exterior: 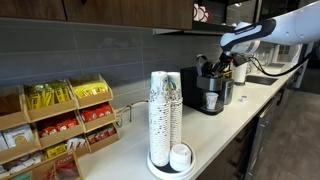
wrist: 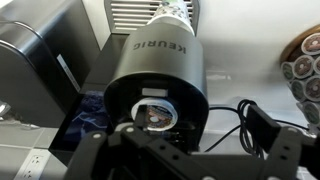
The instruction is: Remove the white object from the coffee machine
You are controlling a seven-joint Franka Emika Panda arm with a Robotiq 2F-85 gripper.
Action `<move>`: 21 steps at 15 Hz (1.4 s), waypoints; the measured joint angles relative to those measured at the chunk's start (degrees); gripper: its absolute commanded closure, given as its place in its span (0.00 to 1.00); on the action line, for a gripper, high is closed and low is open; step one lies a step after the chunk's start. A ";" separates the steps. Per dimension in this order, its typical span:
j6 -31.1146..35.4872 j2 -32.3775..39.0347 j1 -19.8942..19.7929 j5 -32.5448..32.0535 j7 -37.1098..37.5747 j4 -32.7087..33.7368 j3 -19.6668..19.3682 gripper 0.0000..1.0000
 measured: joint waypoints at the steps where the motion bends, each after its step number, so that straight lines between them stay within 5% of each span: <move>1: 0.00 0.67 -0.48 0.36 -0.06 0.80 0.30 0.00; 13: 0.01 7.00 -5.27 4.40 -0.57 8.20 3.65 0.03; 21: 0.01 9.95 -7.59 5.17 -0.57 11.28 5.09 0.41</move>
